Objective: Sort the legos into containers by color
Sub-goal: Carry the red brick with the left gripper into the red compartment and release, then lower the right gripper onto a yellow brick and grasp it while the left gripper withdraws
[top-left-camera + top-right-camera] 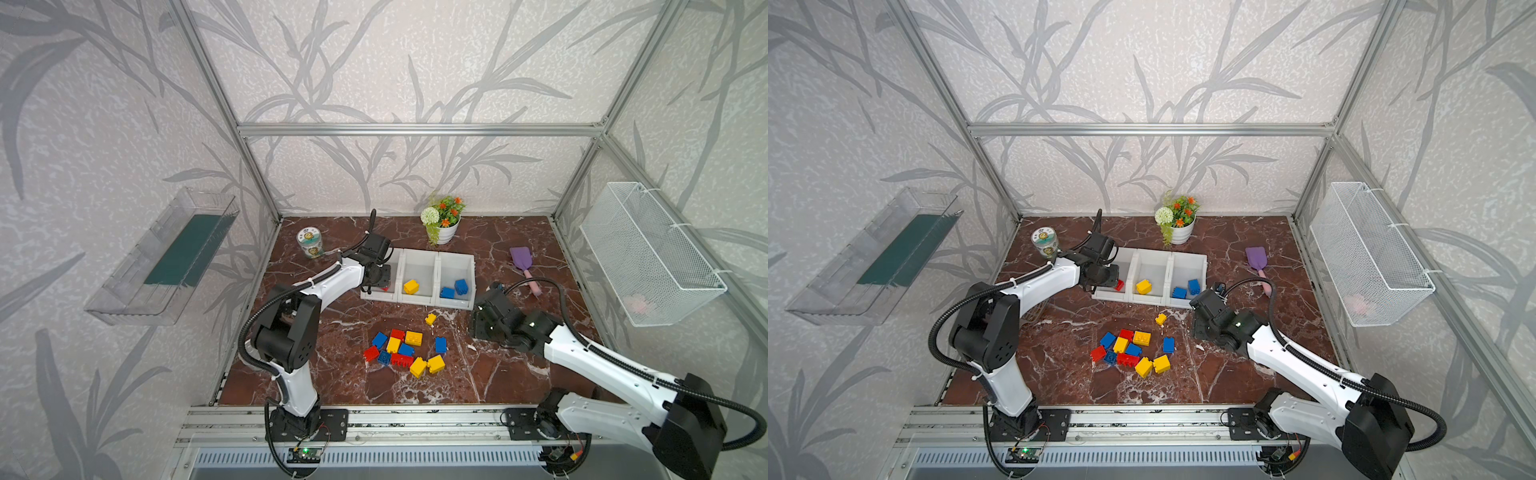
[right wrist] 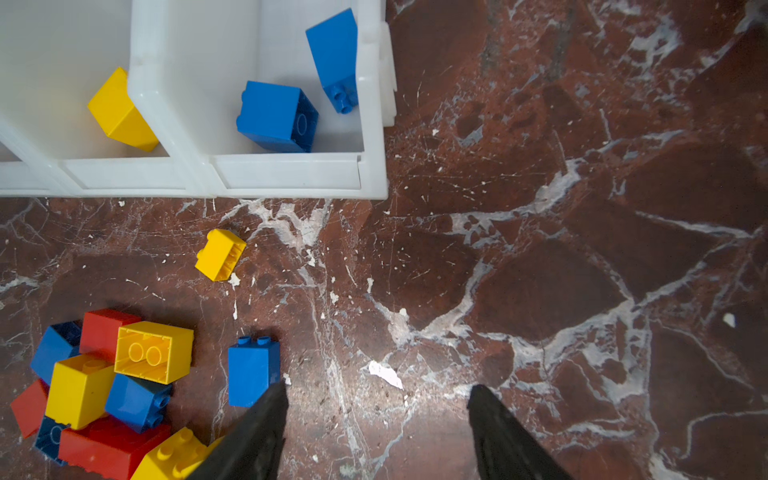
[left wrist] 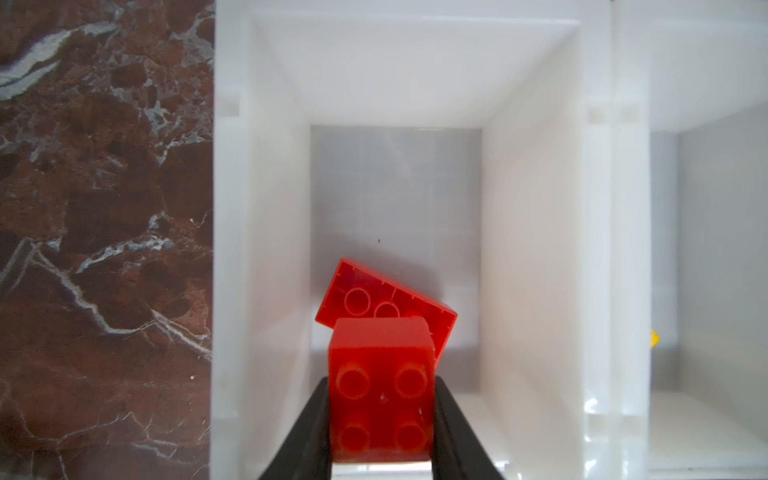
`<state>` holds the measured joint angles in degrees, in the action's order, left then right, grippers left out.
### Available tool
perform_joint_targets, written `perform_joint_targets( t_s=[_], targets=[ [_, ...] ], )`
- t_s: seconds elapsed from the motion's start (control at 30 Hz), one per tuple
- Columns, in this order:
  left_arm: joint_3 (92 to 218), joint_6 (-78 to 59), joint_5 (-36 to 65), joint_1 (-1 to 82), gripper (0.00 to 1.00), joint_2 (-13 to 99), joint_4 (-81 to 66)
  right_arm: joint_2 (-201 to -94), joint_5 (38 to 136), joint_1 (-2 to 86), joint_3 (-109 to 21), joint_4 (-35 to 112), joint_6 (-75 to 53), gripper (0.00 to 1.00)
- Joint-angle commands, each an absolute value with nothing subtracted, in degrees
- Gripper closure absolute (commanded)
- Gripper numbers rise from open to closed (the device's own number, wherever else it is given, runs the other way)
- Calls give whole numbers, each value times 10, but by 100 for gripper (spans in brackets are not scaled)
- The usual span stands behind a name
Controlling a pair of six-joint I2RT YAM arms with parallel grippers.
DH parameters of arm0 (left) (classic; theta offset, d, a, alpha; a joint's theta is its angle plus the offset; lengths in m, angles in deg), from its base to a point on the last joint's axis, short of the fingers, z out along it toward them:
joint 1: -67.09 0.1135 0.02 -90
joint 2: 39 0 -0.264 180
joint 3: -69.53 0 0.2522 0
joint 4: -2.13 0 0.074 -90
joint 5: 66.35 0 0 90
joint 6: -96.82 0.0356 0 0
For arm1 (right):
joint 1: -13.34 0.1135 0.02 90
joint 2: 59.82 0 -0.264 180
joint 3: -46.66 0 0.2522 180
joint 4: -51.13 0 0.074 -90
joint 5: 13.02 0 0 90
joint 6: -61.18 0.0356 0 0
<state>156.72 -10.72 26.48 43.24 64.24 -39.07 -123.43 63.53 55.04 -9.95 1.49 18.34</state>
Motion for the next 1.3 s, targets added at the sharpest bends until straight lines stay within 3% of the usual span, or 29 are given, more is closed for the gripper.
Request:
perform_joint_targets(
  t_s=[0.0,0.07,0.17,0.6,1.27],
  targets=[
    [1590,-115,260,436,48,646,-401,-1222,629,554,-92,-5,185,30],
    [1590,-118,260,435,39,645,-404,-1220,629,554,-90,-5,185,30],
    [1586,-121,263,436,34,637,-408,-1220,630,554,-88,-4,186,30],
    [1462,-165,262,437,33,494,-385,-1259,650,566,-84,20,181,30],
    [1313,-204,273,443,32,356,-385,-1420,670,715,-165,32,183,30]
  ],
)
